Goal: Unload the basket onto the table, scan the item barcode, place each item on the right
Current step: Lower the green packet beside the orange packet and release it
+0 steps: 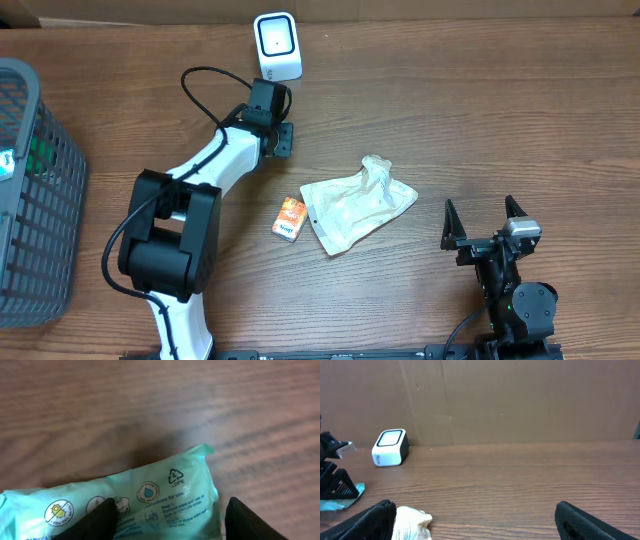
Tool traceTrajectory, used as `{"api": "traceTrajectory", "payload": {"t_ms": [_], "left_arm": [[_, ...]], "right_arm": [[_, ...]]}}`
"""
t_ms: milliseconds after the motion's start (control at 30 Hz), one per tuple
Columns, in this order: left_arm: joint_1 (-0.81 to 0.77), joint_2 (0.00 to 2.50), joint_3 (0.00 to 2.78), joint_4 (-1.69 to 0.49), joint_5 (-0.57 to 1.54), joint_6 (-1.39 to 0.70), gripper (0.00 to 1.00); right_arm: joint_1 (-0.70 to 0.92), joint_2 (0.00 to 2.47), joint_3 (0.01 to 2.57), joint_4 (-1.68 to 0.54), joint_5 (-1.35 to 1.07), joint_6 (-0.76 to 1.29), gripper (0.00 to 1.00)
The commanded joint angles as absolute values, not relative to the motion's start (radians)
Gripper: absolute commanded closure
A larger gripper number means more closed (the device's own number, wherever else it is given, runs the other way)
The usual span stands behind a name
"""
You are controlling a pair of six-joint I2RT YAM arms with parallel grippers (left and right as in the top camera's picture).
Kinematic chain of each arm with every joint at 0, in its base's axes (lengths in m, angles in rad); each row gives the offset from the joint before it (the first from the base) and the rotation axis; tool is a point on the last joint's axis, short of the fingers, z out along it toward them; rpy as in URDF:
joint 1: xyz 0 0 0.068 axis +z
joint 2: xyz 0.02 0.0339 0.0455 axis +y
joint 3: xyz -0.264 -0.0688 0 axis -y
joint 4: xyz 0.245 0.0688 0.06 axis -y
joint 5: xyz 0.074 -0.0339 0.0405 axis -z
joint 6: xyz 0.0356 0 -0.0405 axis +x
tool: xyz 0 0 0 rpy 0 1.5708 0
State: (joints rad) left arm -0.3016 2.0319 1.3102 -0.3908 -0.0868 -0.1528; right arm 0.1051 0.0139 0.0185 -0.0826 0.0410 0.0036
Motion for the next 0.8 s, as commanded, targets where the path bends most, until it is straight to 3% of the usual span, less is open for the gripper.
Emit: {"api": "traceTrajectory", "payload": {"t_ms": [0,367,433,567,767], "left_arm": [[-0.321,2.069,1.26,-0.467,0.149,-0.167,0.45],[-0.34,1.89,1.26,-0.668,0.223,-0.218,0.41],[-0.342,1.845,1.26,-0.686,0.231,-0.217,0.32],[-0.341,1.76,1.26,-0.708,0.237,-0.217,0.0],[-0.326,1.619,1.26,-0.719,0.237,-0.217,0.0]], "right_arm": [[0.102,0.007,0.009,-0.079,0.051,0.002,0.0],[0.102,0.007,0.009,-0.079,0.051,0.002,0.0],[0.102,0.007,0.009,-0.079,0.051,0.002,0.0],[0.102,0.007,0.009,-0.079,0.051,0.002,0.0],[0.102,0.007,0.009,-0.079,0.051,0.002,0.0]]}}
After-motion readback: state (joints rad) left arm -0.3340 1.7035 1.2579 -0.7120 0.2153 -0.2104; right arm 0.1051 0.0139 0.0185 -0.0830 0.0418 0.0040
